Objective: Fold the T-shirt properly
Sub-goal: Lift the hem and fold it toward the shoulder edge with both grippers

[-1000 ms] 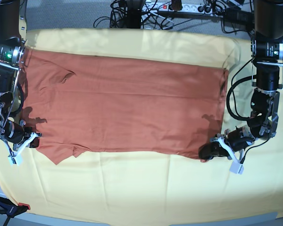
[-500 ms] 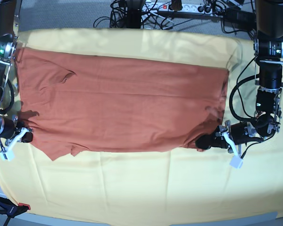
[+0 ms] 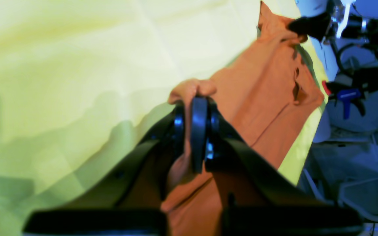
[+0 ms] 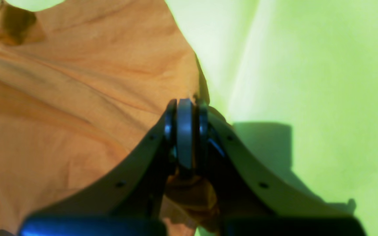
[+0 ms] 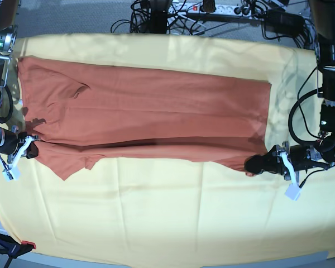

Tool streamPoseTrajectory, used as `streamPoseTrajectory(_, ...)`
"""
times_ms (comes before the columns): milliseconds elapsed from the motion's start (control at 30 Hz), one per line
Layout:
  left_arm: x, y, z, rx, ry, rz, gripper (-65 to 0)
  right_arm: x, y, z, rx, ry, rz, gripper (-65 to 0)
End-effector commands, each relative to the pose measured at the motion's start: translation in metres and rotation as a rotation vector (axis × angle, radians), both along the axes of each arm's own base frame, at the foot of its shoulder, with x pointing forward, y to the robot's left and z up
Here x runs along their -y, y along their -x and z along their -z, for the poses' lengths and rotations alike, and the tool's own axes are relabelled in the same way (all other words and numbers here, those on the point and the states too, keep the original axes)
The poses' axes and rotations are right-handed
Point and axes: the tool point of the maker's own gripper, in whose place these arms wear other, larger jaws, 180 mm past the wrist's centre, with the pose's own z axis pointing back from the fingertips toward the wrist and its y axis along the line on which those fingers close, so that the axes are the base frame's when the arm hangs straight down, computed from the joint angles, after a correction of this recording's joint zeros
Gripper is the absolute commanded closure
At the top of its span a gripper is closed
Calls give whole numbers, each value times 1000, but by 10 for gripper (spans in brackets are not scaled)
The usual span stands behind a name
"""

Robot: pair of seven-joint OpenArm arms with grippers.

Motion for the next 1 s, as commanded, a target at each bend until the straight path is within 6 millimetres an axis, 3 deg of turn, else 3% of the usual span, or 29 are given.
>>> streamPoseTrajectory(0,-8,-9,-24,67,5,-9,0,11,-13,-26,68,17,4,0)
streamPoseTrajectory(300,-28,-3,-28,48,-30,-13,0,24,-10,-31,66,45,14,0)
streamPoseTrajectory(633,-30,35,14,-109,-125,84,0,20,1,-21,-16,24,11,0)
streamPoseTrajectory(967,-10,59,21,-98,-147,171,0,21,1,-20,-18,29,11,0)
